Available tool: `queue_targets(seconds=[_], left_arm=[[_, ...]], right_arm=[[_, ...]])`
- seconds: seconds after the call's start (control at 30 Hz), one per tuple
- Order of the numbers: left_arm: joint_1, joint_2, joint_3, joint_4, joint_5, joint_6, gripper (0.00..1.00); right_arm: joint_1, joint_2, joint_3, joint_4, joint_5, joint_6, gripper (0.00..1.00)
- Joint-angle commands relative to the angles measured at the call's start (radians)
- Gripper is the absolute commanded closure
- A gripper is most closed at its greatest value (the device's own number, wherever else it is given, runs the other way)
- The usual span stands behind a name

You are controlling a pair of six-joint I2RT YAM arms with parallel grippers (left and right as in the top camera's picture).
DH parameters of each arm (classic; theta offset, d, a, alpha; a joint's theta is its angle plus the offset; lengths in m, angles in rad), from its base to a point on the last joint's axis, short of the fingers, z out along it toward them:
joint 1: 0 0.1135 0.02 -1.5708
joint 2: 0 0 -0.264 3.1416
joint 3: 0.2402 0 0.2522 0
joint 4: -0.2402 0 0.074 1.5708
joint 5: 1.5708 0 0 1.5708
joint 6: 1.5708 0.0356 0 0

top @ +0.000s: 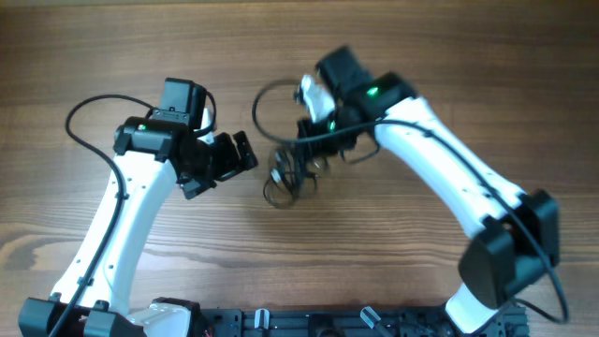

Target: Untangle cables

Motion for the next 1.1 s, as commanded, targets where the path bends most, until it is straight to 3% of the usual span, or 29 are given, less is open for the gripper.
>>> queue_targets(seconds=[0.0,0.13,0.3,0.37,0.47,0.5,0.63,0.8,0.87,0.93,1.0,1.07], left_arm=[[-0.063,0.008,0.004,0.01,0.092,0.005,0.0],[-0.129,0.008,0.004,0.084,0.095,0.001,0.0],[-0.111,0.008,0.005,0.123,0.108,-0.013,0.0],[-0.061,0.006,0.005,0.133,0.227,-0.009,0.0],[0.102,0.006,0.005,0.168,0.571,0.099,0.0],[0.129,0.007,0.005,0.161,0.6,0.108,0.0],[0.087,0.009,0.004,0.155,0.58,0.107,0.0],[0.001,0.035,0.004,0.157,0.427,0.083,0.0],[-0.014,0.058,0.004,0.158,0.327,0.013,0.02],[-0.019,0.098,0.004,0.165,0.267,0.006,0.15],[-0.019,0.136,0.004,0.161,0.18,0.006,0.5],[-0.018,0.163,0.004,0.15,0.088,0.005,0.57]], right_arm=[[-0.027,-0.112,0.123,0.032,-0.106,0.063,0.96],[-0.035,-0.156,0.129,0.07,-0.111,0.188,0.96],[-0.037,-0.156,0.129,0.044,-0.086,0.189,0.96],[-0.037,-0.156,0.129,0.01,-0.053,0.19,0.96],[-0.037,-0.156,0.129,-0.013,-0.053,0.186,0.96],[-0.037,-0.156,0.129,-0.007,-0.053,0.187,0.96],[-0.037,-0.156,0.129,0.085,-0.196,0.191,0.96],[-0.04,-0.156,0.129,0.192,-0.253,0.305,0.96],[-0.04,-0.156,0.129,0.228,-0.321,0.322,0.96],[-0.045,-0.156,0.129,0.242,-0.338,0.322,0.96],[-0.061,-0.156,0.129,0.224,-0.337,0.32,0.96],[-0.101,-0.156,0.129,0.189,-0.315,0.318,0.96]])
